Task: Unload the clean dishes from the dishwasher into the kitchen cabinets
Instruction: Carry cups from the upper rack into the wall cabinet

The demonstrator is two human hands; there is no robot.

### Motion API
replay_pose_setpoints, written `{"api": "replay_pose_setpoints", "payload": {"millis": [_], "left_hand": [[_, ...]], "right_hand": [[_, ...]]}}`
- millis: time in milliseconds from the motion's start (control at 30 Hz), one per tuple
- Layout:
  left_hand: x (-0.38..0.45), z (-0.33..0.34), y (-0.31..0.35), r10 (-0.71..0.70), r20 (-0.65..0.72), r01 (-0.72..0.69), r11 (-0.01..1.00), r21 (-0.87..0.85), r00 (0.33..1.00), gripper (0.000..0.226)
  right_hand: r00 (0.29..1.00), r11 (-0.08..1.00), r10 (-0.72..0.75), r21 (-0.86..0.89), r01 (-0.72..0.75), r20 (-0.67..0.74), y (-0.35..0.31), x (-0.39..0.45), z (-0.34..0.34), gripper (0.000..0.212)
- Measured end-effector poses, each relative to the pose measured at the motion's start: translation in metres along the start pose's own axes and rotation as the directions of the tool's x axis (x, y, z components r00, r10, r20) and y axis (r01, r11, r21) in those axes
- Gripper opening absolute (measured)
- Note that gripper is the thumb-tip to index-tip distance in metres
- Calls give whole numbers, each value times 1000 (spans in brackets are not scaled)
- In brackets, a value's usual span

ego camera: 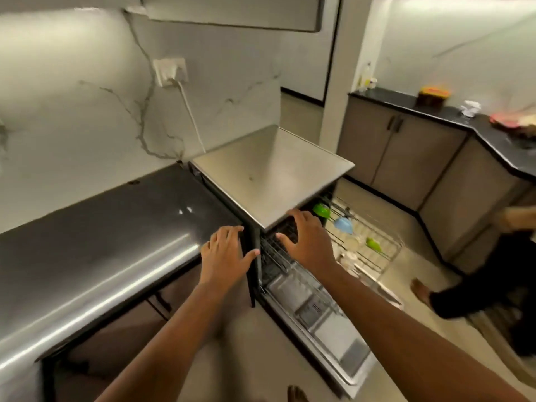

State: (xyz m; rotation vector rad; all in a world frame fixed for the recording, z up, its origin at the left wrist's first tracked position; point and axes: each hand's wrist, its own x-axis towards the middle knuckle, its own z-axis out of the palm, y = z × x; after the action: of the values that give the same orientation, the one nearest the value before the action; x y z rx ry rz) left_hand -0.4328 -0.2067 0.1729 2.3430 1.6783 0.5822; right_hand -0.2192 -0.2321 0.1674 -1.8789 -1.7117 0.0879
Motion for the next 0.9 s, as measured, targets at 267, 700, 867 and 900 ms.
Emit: {"api": "replay_pose_setpoints", "payload": {"millis": [267, 700, 867, 900], "left_hand": [[-34, 71, 61, 96, 249, -103, 995, 15, 964, 69], [-2, 198, 213, 76, 475, -144, 983, 110, 877, 73], [13, 232, 241, -5, 494, -64, 990, 123, 869, 72], [15, 237, 242, -30, 499, -30, 993, 112, 866, 72]], "right_hand": [[957, 955, 290, -72, -289, 6, 96, -99, -28, 58], [876, 877, 477, -107, -468, 69, 273, -135, -89, 59], [875, 887, 460, -121, -445, 154, 325, -121, -97, 63], [868, 886, 463, -122, -447, 181, 332, -115, -97, 64]]}}
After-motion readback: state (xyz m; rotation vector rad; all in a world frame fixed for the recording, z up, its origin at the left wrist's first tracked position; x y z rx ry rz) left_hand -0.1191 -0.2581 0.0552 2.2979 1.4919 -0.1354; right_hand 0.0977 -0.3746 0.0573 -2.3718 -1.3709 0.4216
